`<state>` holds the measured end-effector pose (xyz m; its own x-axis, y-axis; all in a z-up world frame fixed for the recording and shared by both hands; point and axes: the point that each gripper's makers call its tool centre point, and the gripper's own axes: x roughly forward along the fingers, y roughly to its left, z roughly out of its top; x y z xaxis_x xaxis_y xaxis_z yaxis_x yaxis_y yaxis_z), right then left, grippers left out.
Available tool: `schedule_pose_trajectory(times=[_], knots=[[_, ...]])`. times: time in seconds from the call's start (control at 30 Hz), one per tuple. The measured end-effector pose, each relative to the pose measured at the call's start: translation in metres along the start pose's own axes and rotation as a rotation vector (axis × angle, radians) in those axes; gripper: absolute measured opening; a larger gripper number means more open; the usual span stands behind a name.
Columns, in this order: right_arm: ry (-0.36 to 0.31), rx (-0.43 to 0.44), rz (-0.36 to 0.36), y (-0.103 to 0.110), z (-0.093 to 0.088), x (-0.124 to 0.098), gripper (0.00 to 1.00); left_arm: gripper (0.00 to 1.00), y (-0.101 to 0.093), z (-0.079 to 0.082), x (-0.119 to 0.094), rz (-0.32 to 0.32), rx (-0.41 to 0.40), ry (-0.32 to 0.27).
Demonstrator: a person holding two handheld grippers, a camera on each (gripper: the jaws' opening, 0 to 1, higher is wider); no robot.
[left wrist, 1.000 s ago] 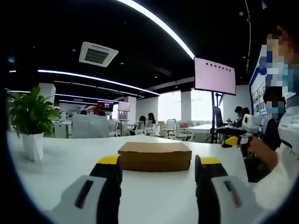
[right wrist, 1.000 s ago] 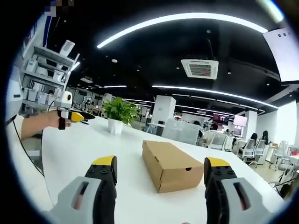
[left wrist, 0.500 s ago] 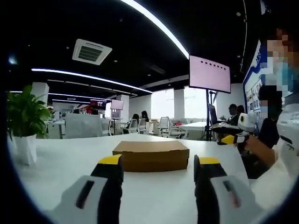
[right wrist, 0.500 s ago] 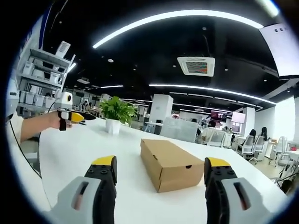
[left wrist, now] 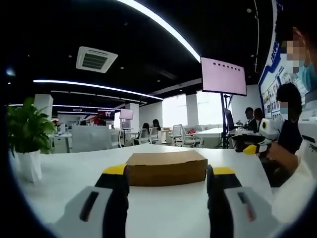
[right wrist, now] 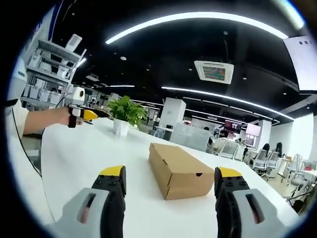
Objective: Operate the shoe box by opening the lid, removing the specified soft item, and placing it in the target area until the item is outside and the box remains undamaged.
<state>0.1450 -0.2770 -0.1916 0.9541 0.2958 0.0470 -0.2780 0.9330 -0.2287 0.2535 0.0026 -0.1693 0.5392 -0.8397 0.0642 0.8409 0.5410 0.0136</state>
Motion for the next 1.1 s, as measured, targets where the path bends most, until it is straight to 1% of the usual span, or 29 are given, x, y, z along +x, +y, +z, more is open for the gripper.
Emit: schedule_pose_trajectory(times=[0.03, 0.07, 0.13, 0.17, 0.2, 0.23, 0.27, 0.3, 0.33, 0.37, 0.4, 0.47, 0.57, 0.6, 0.67, 0.73, 0.8, 0.83, 0.87, 0.9, 0.97, 1.1], knots=[[-0.015, 0.030, 0.008, 0.000, 0.003, -0.001, 0.69, 0.63, -0.001, 0.002, 0.001, -0.003, -0.005, -0.006], [-0.027, 0.035, 0.014, 0.000, 0.005, -0.001, 0.69, 0.63, -0.001, 0.003, 0.003, -0.004, -0.005, -0.008], [-0.028, 0.030, 0.010, 0.000, 0.006, -0.003, 0.70, 0.64, -0.002, 0.004, 0.007, -0.012, 0.000, -0.006], [-0.027, 0.023, 0.005, -0.001, 0.005, -0.004, 0.70, 0.62, -0.002, 0.006, 0.009, -0.006, 0.009, -0.010], [-0.025, 0.021, 0.001, -0.002, 0.005, -0.004, 0.70, 0.59, 0.003, 0.014, 0.012, 0.021, 0.061, -0.054], [-0.023, 0.020, 0.000, -0.002, 0.004, -0.004, 0.70, 0.53, 0.003, 0.017, 0.014, 0.025, 0.075, -0.065], [-0.024, 0.019, -0.010, -0.004, 0.003, -0.006, 0.69, 0.51, 0.001, 0.018, 0.017, 0.013, 0.073, -0.067], [-0.041, 0.012, -0.030, -0.007, 0.005, -0.008, 0.68, 0.51, 0.001, 0.017, 0.019, 0.007, 0.065, -0.054], [-0.044, 0.012, -0.037, -0.009, 0.006, -0.010, 0.68, 0.55, 0.000, 0.016, 0.025, -0.004, 0.049, -0.034], [-0.045, 0.014, -0.043, -0.011, 0.007, -0.011, 0.68, 0.58, -0.001, 0.017, 0.028, -0.020, 0.046, -0.029], [-0.043, 0.018, -0.047, -0.013, 0.007, -0.012, 0.68, 0.59, -0.002, 0.016, 0.031, -0.035, 0.044, -0.021], [-0.041, 0.021, -0.052, -0.015, 0.007, -0.012, 0.69, 0.59, -0.001, 0.015, 0.035, -0.036, 0.040, -0.013], [-0.053, 0.054, -0.066, -0.019, 0.008, -0.012, 0.74, 0.64, 0.001, 0.012, 0.039, -0.046, 0.008, -0.003], [-0.052, 0.062, -0.068, -0.019, 0.007, -0.011, 0.77, 0.64, 0.001, 0.010, 0.040, -0.053, -0.002, 0.004], [-0.046, 0.067, -0.061, -0.018, 0.005, -0.009, 0.79, 0.63, 0.001, 0.008, 0.040, -0.058, 0.002, 0.011], [-0.061, 0.039, -0.033, -0.012, 0.008, -0.009, 0.79, 0.61, 0.002, 0.004, 0.039, -0.056, 0.007, 0.023], [-0.061, 0.027, -0.030, -0.009, 0.009, -0.008, 0.79, 0.58, 0.004, 0.002, 0.040, -0.056, 0.012, 0.027], [-0.052, 0.018, -0.025, -0.008, 0.008, -0.007, 0.79, 0.60, 0.009, 0.005, 0.042, -0.024, 0.006, 0.004], [-0.041, 0.008, -0.022, -0.007, 0.007, -0.007, 0.79, 0.61, 0.010, 0.005, 0.044, -0.020, -0.001, -0.004], [-0.031, -0.007, -0.026, -0.007, 0.006, -0.006, 0.79, 0.61, 0.012, 0.004, 0.045, -0.021, -0.008, -0.003], [0.013, -0.067, -0.047, -0.009, -0.001, -0.006, 0.77, 0.62, 0.014, 0.001, 0.049, -0.014, -0.006, 0.004], [0.033, -0.080, -0.060, -0.010, -0.007, -0.003, 0.73, 0.62, 0.015, -0.005, 0.051, -0.018, 0.013, 0.017]])
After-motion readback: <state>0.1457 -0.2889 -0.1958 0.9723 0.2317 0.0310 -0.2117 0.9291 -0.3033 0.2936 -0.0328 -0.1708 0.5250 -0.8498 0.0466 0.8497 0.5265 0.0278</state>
